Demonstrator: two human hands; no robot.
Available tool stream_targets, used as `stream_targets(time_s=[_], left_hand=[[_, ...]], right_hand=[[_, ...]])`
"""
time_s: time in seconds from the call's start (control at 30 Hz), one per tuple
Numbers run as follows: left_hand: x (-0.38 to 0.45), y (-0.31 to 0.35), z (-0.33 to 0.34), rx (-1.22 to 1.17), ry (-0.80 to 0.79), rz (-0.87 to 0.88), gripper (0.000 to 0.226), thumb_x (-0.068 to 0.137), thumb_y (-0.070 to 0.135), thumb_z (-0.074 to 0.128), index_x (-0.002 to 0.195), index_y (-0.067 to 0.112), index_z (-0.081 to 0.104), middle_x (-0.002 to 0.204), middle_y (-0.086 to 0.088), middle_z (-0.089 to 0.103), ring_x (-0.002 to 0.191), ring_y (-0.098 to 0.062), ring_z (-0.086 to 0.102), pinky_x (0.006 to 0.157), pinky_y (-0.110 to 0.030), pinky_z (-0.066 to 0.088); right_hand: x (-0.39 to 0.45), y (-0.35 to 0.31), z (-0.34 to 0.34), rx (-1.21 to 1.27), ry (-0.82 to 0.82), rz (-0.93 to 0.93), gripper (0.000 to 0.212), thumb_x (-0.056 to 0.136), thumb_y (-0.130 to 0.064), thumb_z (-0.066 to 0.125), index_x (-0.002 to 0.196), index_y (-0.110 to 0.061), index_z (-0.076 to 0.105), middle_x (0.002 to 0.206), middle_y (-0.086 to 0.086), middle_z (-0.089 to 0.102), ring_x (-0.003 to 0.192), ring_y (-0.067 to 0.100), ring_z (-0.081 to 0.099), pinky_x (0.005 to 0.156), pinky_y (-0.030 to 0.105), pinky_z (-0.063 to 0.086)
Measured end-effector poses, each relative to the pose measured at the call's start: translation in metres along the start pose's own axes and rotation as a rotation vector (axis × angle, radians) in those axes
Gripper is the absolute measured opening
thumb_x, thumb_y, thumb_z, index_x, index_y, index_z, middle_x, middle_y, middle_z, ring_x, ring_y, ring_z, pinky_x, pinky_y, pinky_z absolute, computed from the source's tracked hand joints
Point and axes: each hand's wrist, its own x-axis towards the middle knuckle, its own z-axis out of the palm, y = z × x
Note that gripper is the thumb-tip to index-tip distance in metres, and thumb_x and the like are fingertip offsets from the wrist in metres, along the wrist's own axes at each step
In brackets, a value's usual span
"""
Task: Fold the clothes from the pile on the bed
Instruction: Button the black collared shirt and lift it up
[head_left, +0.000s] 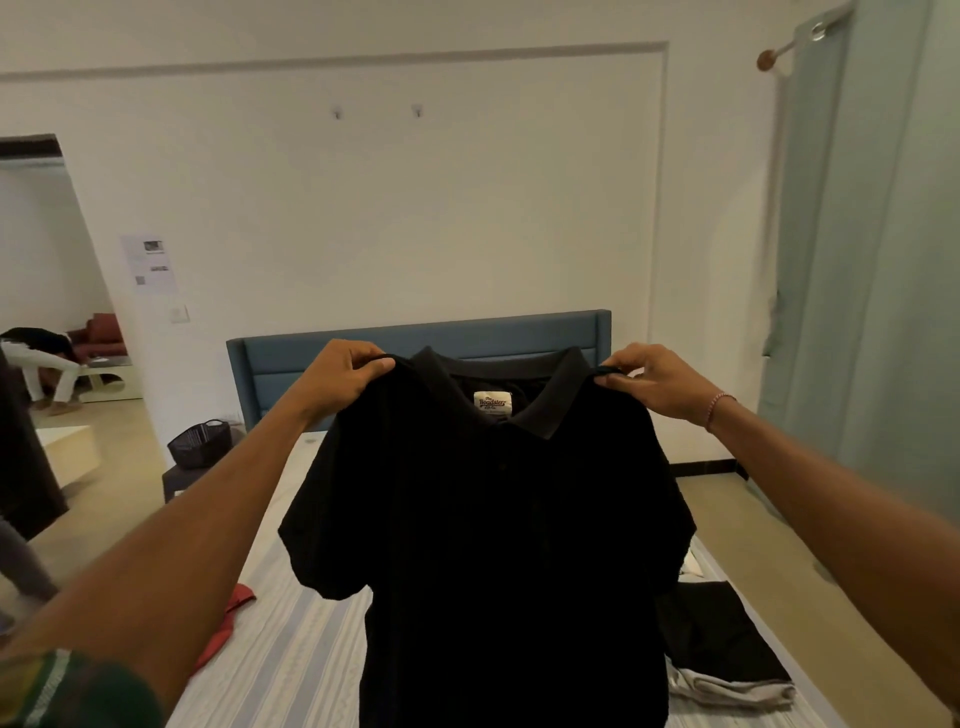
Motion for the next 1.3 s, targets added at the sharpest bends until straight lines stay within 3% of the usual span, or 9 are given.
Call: stream_targets(time_s=[0.13, 0.3, 0.5, 0.57, 0.7, 0.9, 1.07, 1.2, 1.3], left_hand=[[0.007, -0.005, 0.010, 0.293, 0.183, 0.138, 0.019, 0.103, 0.033, 0.053, 0.101, 0.023, 0.069, 0.090, 0.003, 0.071, 0.086, -0.019, 0.065, 0.079, -0.042, 0.055], [0.003, -0.002, 0.013, 0.644, 0.337, 0.163, 0.027, 0.102, 0.045, 0.050, 0.105, 0.024, 0.067, 0.083, -0.004, 0.072, 0.077, -0.029, 0.066, 0.066, -0.043, 0.054], [0.012, 0.013, 0.034, 0.438, 0.342, -0.039, 0.011, 0.101, 0.019, 0.052, 0.108, 0.012, 0.046, 0.071, -0.005, 0.055, 0.066, -0.029, 0.053, 0.061, -0.036, 0.039], [0.015, 0.019, 0.037, 0.254, 0.297, -0.098, 0.007, 0.098, 0.007, 0.051, 0.102, 0.013, 0.054, 0.074, -0.003, 0.057, 0.062, -0.021, 0.051, 0.057, -0.033, 0.040], [0.014, 0.034, 0.040, -0.050, 0.135, -0.258, 0.031, 0.095, -0.001, 0.050, 0.081, 0.016, 0.072, 0.084, -0.001, 0.067, 0.078, -0.017, 0.059, 0.061, -0.025, 0.049], [0.001, 0.060, 0.051, -0.407, -0.199, -0.282, 0.021, 0.094, 0.011, 0.066, 0.105, -0.006, 0.072, 0.096, -0.017, 0.074, 0.089, -0.027, 0.073, 0.077, -0.033, 0.061], [0.000, 0.069, 0.063, -0.098, -0.385, -0.136, 0.046, 0.071, 0.036, 0.089, 0.104, 0.011, 0.070, 0.098, -0.006, 0.074, 0.089, -0.017, 0.072, 0.083, -0.026, 0.058], [0.007, 0.065, 0.066, 0.187, -0.300, 0.031, 0.019, 0.075, 0.006, 0.081, 0.082, 0.015, 0.066, 0.074, 0.001, 0.066, 0.066, -0.010, 0.061, 0.068, -0.025, 0.051], [0.010, 0.059, 0.061, 0.169, -0.269, 0.033, 0.026, 0.082, -0.004, 0.063, 0.066, 0.015, 0.056, 0.058, 0.002, 0.051, 0.053, -0.007, 0.046, 0.058, -0.024, 0.041]], right_hand=[[0.003, 0.000, 0.001, 0.061, -0.003, 0.030, 0.014, 0.101, -0.017, 0.058, 0.110, -0.013, 0.068, 0.099, 0.006, 0.067, 0.095, 0.016, 0.061, 0.081, 0.018, 0.048], [0.002, 0.003, 0.000, -0.113, 0.113, 0.074, 0.017, 0.098, -0.027, 0.062, 0.090, -0.013, 0.069, 0.076, -0.002, 0.063, 0.073, 0.014, 0.058, 0.065, 0.015, 0.042], [0.008, -0.029, 0.009, 0.281, -0.077, 0.473, 0.045, 0.103, -0.041, 0.050, 0.103, 0.001, 0.067, 0.081, 0.012, 0.059, 0.084, 0.023, 0.062, 0.075, 0.031, 0.042], [0.007, -0.040, 0.015, 0.469, -0.092, 0.559, 0.036, 0.104, -0.038, 0.050, 0.106, -0.005, 0.064, 0.092, 0.013, 0.061, 0.096, 0.026, 0.063, 0.081, 0.034, 0.045], [0.004, -0.055, 0.031, 0.779, -0.123, 0.583, 0.024, 0.103, -0.031, 0.054, 0.099, -0.010, 0.064, 0.084, 0.010, 0.065, 0.080, 0.021, 0.064, 0.067, 0.030, 0.053], [0.010, -0.088, 0.070, 0.881, -0.209, 0.459, 0.025, 0.101, -0.026, 0.060, 0.102, -0.002, 0.068, 0.099, 0.017, 0.074, 0.076, 0.025, 0.069, 0.062, 0.028, 0.058], [0.019, -0.111, 0.093, 0.698, -0.226, 0.440, 0.032, 0.102, -0.033, 0.057, 0.105, -0.005, 0.073, 0.086, 0.007, 0.074, 0.075, 0.018, 0.066, 0.062, 0.024, 0.055], [0.024, -0.119, 0.098, 0.556, -0.197, 0.443, 0.037, 0.102, -0.038, 0.055, 0.077, -0.011, 0.065, 0.065, 0.000, 0.049, 0.055, 0.007, 0.040, 0.054, 0.021, 0.035], [0.020, -0.124, 0.084, 0.329, -0.214, 0.295, 0.039, 0.100, -0.043, 0.057, 0.082, -0.016, 0.078, 0.063, -0.001, 0.052, 0.054, 0.008, 0.042, 0.054, 0.018, 0.036]])
